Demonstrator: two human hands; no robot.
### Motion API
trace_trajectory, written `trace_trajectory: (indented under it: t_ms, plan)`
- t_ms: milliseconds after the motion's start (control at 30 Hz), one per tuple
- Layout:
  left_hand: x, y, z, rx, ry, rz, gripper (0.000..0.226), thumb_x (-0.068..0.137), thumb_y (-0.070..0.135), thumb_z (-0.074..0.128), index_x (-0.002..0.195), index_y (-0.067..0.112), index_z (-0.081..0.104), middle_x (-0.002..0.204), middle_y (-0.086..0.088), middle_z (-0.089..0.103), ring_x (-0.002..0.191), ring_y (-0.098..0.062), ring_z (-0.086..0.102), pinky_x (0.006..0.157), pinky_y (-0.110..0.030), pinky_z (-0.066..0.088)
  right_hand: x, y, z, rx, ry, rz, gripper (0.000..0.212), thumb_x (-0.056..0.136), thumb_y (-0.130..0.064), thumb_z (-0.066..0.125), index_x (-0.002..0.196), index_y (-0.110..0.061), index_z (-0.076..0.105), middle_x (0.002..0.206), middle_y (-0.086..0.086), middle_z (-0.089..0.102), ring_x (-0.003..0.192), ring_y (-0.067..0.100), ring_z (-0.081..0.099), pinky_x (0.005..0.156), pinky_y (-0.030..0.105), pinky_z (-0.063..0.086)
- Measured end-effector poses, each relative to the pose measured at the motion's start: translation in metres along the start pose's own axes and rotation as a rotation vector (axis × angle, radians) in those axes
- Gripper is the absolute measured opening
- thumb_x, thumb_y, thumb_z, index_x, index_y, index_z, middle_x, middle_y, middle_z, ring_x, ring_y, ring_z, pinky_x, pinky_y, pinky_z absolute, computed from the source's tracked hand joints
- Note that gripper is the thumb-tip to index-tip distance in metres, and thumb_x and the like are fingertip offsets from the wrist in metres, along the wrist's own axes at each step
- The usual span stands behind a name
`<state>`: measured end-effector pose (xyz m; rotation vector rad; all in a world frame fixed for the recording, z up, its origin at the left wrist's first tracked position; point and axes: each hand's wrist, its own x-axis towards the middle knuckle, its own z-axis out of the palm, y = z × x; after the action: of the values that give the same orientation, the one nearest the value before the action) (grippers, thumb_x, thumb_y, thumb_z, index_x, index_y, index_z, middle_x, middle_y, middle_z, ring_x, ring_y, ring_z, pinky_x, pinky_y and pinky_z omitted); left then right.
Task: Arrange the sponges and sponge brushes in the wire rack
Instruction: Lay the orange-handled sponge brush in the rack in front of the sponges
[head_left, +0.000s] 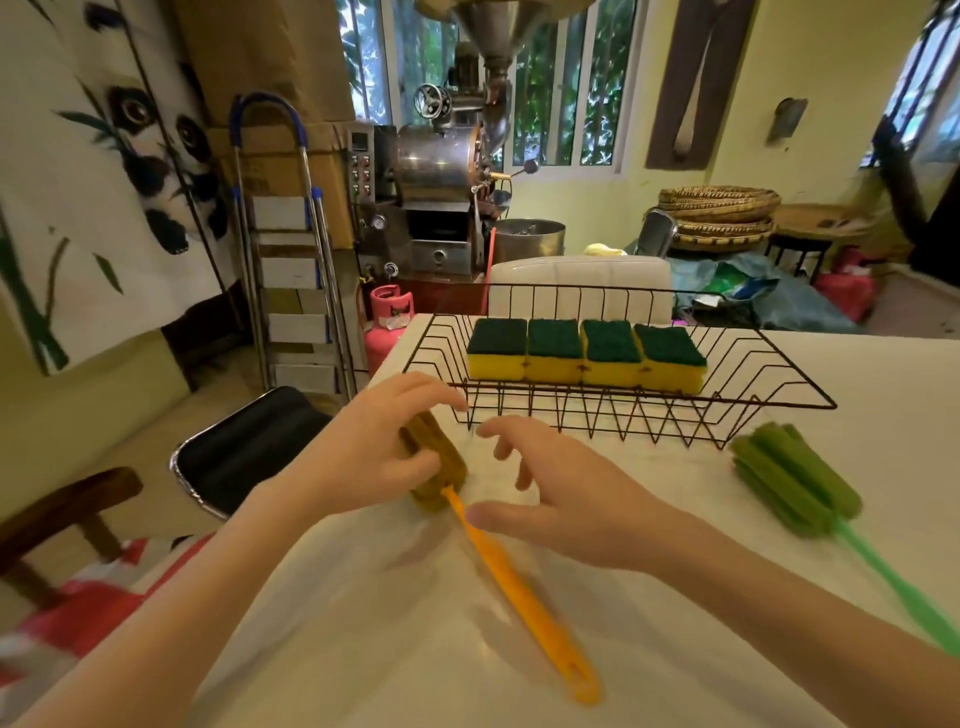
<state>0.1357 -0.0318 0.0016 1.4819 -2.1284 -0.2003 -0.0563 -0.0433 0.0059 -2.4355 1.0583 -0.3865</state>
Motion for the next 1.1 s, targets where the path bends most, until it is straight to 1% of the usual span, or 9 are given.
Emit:
trace_trajectory:
  t_ms: [100, 200, 267, 400, 567, 700, 767, 900, 1100]
  plan:
    - [-0.011, -0.007, 0.009, -0.003, -0.031, -0.011, 0.047, 0.069, 0.026, 0.058, 0.114, 0.037, 0.051, 0.121, 0.017, 0.048, 0.121, -0.002, 0.039, 0.106, -0.028, 0.035, 0.002, -0.003, 0.014, -0.036, -0.170, 0.135, 0.072, 0.071, -0.058, 0.062, 0.131, -0.032, 0.032, 0.119, -0.004, 0.054, 0.092, 0.013, 0.053, 0.082, 0.034, 0.050]
    - [-0.016, -0.022, 0.013, 0.139, -0.072, -0.038, 0.061, 0.071, 0.025, 0.069, 0.125, 0.037, 0.044, 0.138, 0.013, 0.039, 0.134, -0.004, 0.021, 0.114, -0.034, 0.019, 0.005, -0.001, 0.019, -0.023, -0.269, 0.212, 0.068, 0.071, -0.053, 0.066, 0.128, -0.030, 0.037, 0.110, -0.002, 0.058, 0.091, 0.015, 0.056, 0.082, 0.033, 0.052]
    - [-0.017, -0.031, 0.011, 0.208, -0.098, -0.069, 0.068, 0.070, 0.027, 0.072, 0.128, 0.038, 0.040, 0.144, 0.012, 0.034, 0.137, -0.005, 0.015, 0.113, -0.033, 0.013, 0.008, 0.001, 0.018, 0.008, -0.305, 0.233, 0.059, 0.073, -0.045, 0.068, 0.124, -0.027, 0.044, 0.103, -0.002, 0.058, 0.079, 0.011, 0.055, 0.072, 0.027, 0.051]
    - [-0.016, -0.034, 0.014, 0.188, -0.084, -0.112, 0.067, 0.072, 0.022, 0.072, 0.129, 0.036, 0.039, 0.145, 0.008, 0.033, 0.136, -0.011, 0.022, 0.108, -0.025, 0.019, 0.013, 0.005, 0.014, 0.108, -0.355, 0.242, 0.040, 0.077, -0.028, 0.068, 0.114, -0.023, 0.053, 0.085, -0.004, 0.056, 0.056, 0.010, 0.057, 0.046, 0.019, 0.051]
    - [-0.017, -0.035, 0.017, 0.204, -0.028, -0.084, 0.061, 0.072, 0.022, 0.073, 0.126, 0.030, 0.046, 0.140, 0.006, 0.039, 0.132, -0.011, 0.029, 0.105, -0.024, 0.025, 0.017, 0.008, 0.006, 0.111, -0.385, 0.238, 0.039, 0.078, -0.022, 0.068, 0.114, -0.022, 0.055, 0.078, -0.005, 0.055, 0.063, 0.012, 0.058, 0.052, 0.022, 0.054]
    - [-0.021, -0.036, 0.016, 0.163, 0.096, -0.012, 0.057, 0.066, 0.029, 0.076, 0.118, 0.026, 0.052, 0.130, 0.003, 0.053, 0.120, -0.001, 0.037, 0.104, -0.028, 0.036, 0.017, 0.012, -0.006, 0.097, -0.362, 0.217, 0.036, 0.078, -0.022, 0.067, 0.113, -0.022, 0.057, 0.077, -0.006, 0.053, 0.067, 0.011, 0.056, 0.053, 0.021, 0.053]
    - [-0.021, -0.033, 0.016, 0.139, 0.162, 0.011, 0.054, 0.066, 0.034, 0.072, 0.116, 0.022, 0.054, 0.123, -0.001, 0.057, 0.113, 0.003, 0.037, 0.096, -0.020, 0.037, 0.016, 0.013, -0.013, 0.086, -0.347, 0.195, 0.034, 0.079, -0.023, 0.067, 0.112, -0.022, 0.058, 0.077, -0.006, 0.053, 0.067, 0.010, 0.055, 0.055, 0.021, 0.053]
    - [-0.024, -0.021, 0.013, 0.167, 0.249, 0.046, 0.054, 0.066, 0.041, 0.056, 0.114, 0.016, 0.055, 0.114, -0.007, 0.060, 0.108, -0.005, 0.043, 0.089, -0.020, 0.035, 0.012, 0.016, -0.026, 0.040, -0.309, 0.135, 0.029, 0.080, -0.025, 0.064, 0.109, -0.024, 0.060, 0.083, -0.007, 0.059, 0.072, 0.007, 0.056, 0.066, 0.021, 0.049]
    - [-0.013, 0.000, 0.006, 0.243, 0.339, 0.140, 0.053, 0.068, 0.042, 0.056, 0.115, 0.017, 0.051, 0.111, -0.011, 0.062, 0.106, -0.013, 0.045, 0.085, -0.030, 0.041, 0.002, 0.025, -0.060, -0.009, -0.221, 0.086, 0.027, 0.082, -0.025, 0.063, 0.109, -0.027, 0.060, 0.086, -0.010, 0.059, 0.082, 0.010, 0.056, 0.070, 0.022, 0.045]
